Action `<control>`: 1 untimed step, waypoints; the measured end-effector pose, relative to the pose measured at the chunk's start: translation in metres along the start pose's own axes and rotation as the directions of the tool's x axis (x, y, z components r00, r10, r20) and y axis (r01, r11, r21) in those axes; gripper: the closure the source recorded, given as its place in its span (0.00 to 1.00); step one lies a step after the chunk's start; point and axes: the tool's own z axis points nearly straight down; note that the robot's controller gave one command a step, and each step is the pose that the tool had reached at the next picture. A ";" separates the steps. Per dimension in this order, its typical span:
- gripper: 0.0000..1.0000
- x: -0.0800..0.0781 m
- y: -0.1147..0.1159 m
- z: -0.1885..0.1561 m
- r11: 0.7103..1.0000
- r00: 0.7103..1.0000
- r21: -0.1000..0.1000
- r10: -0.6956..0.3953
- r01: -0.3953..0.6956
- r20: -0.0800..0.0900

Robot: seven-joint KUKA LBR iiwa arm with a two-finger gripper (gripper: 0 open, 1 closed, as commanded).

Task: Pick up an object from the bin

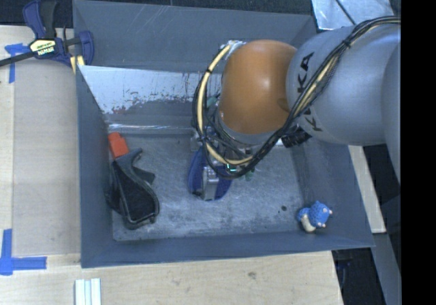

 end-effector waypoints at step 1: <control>0.00 -0.016 -0.034 0.094 0.911 0.911 0.000 -0.413 0.413 0.002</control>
Offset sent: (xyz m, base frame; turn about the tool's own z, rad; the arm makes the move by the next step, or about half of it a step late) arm 0.0163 -0.0336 -0.0936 -0.4268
